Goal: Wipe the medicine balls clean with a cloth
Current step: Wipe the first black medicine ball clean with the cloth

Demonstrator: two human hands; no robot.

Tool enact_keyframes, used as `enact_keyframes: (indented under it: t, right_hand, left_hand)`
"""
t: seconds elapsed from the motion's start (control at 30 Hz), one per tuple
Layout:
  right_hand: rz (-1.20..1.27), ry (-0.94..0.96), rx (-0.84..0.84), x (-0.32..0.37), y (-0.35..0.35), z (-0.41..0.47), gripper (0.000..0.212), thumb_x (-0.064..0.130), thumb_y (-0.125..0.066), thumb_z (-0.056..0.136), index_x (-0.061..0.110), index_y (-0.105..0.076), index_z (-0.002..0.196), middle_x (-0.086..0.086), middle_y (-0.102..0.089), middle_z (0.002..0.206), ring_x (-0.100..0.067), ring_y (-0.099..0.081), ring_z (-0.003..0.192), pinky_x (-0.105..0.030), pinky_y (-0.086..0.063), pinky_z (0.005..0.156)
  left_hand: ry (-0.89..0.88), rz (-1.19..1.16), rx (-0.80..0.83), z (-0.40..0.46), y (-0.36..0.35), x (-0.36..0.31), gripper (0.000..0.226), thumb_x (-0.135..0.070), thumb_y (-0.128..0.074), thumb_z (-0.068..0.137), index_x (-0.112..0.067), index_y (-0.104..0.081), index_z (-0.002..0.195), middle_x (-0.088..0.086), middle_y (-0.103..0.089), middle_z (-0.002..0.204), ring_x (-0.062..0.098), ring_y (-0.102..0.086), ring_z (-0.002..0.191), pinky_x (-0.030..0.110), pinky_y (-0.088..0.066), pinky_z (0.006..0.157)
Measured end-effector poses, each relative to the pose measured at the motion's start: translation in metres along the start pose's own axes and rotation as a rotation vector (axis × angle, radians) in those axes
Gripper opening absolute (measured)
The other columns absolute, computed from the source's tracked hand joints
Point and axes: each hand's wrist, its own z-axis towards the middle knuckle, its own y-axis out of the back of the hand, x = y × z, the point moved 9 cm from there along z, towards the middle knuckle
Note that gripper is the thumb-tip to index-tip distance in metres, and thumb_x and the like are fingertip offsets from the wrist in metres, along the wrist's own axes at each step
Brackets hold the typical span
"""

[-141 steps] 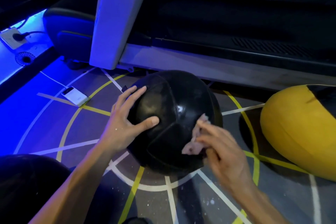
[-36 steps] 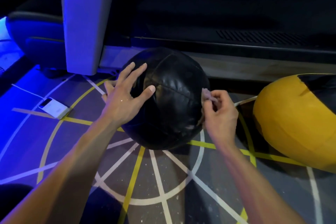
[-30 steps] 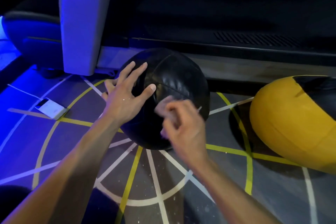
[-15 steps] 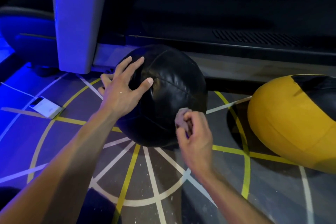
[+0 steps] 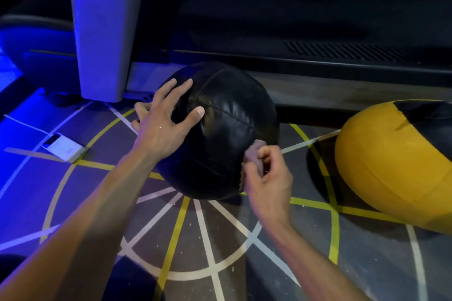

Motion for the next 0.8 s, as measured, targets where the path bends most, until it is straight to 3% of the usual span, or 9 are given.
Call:
enact_keyframes:
  t: [0.1, 0.2, 0.33, 0.43, 0.5, 0.57, 0.7, 0.8]
  right_hand:
    - [-0.1, 0.364, 0.187, 0.059, -0.031, -0.015, 0.01, 0.009, -0.066, 0.093, 0.017, -0.068, 0.1, 0.007, -0.068, 0.104, -0.009, -0.065, 0.092, -0.031, -0.055, 0.08]
    - [-0.415, 0.668, 0.253, 0.081, -0.059, -0.024, 0.018, 0.012, -0.057, 0.09, 0.014, -0.069, 0.104, -0.002, -0.063, 0.105, -0.017, -0.059, 0.089, -0.03, -0.049, 0.079]
    - [-0.429, 0.578, 0.252, 0.031, -0.033, -0.034, 0.019, 0.014, -0.068, 0.088, 0.018, -0.066, 0.106, 0.007, -0.062, 0.112, -0.01, -0.059, 0.094, -0.02, -0.045, 0.083]
    - [-0.175, 0.259, 0.194, -0.007, -0.004, -0.032, 0.024, -0.001, -0.071, 0.084, 0.021, -0.064, 0.088, 0.013, -0.066, 0.099, -0.014, -0.064, 0.089, -0.028, -0.052, 0.076]
    - [-0.075, 0.186, 0.113, 0.006, -0.001, -0.028, 0.029, -0.008, -0.072, 0.081, 0.021, -0.066, 0.086, 0.013, -0.067, 0.094, -0.008, -0.066, 0.089, -0.015, -0.049, 0.074]
    - [-0.056, 0.271, 0.115, 0.039, -0.017, -0.025, 0.023, -0.003, -0.073, 0.085, 0.018, -0.072, 0.095, 0.012, -0.069, 0.101, -0.002, -0.066, 0.093, -0.012, -0.048, 0.08]
    - [-0.354, 0.618, 0.257, 0.074, -0.065, -0.04, 0.019, 0.013, -0.066, 0.092, 0.02, -0.069, 0.11, 0.005, -0.065, 0.111, -0.012, -0.062, 0.097, -0.036, -0.054, 0.085]
    - [-0.301, 0.543, 0.27, 0.045, -0.055, -0.047, 0.023, 0.016, -0.069, 0.091, 0.026, -0.066, 0.111, 0.019, -0.059, 0.111, -0.006, -0.062, 0.096, -0.037, -0.056, 0.079]
  left_hand:
    - [-0.009, 0.009, -0.013, -0.001, -0.002, -0.004, 0.067, -0.084, -0.046, 0.079, -0.07, -0.031, 0.142, -0.034, -0.021, 0.159, 0.025, -0.027, 0.129, 0.057, -0.03, 0.114]
    - [-0.016, 0.009, -0.013, -0.001, -0.004, -0.007, 0.067, -0.083, -0.047, 0.079, -0.069, -0.033, 0.143, -0.033, -0.022, 0.159, 0.025, -0.027, 0.131, 0.056, -0.031, 0.114]
    - [-0.025, -0.013, -0.005, -0.002, -0.003, -0.005, 0.068, -0.087, -0.046, 0.077, -0.071, -0.032, 0.141, -0.035, -0.022, 0.158, 0.024, -0.026, 0.13, 0.056, -0.029, 0.115]
    - [-0.025, -0.017, -0.011, -0.002, -0.004, -0.007, 0.068, -0.085, -0.048, 0.078, -0.07, -0.033, 0.142, -0.035, -0.022, 0.158, 0.024, -0.026, 0.129, 0.054, -0.03, 0.114]
    - [-0.025, -0.023, -0.015, -0.003, -0.005, -0.008, 0.068, -0.083, -0.05, 0.079, -0.068, -0.034, 0.143, -0.035, -0.023, 0.157, 0.023, -0.026, 0.129, 0.054, -0.03, 0.114]
    - [-0.019, -0.023, -0.018, -0.003, -0.004, -0.008, 0.068, -0.082, -0.051, 0.079, -0.067, -0.035, 0.143, -0.035, -0.023, 0.157, 0.022, -0.026, 0.127, 0.054, -0.03, 0.114]
    - [-0.008, -0.041, 0.0, -0.005, 0.002, 0.001, 0.07, -0.083, -0.05, 0.077, -0.068, -0.035, 0.143, -0.035, -0.023, 0.158, 0.023, -0.027, 0.133, 0.048, -0.029, 0.113]
    - [0.013, -0.065, 0.028, -0.015, 0.011, 0.019, 0.066, -0.082, -0.051, 0.079, -0.071, -0.033, 0.142, -0.037, -0.021, 0.158, 0.024, -0.023, 0.144, 0.052, -0.019, 0.118]
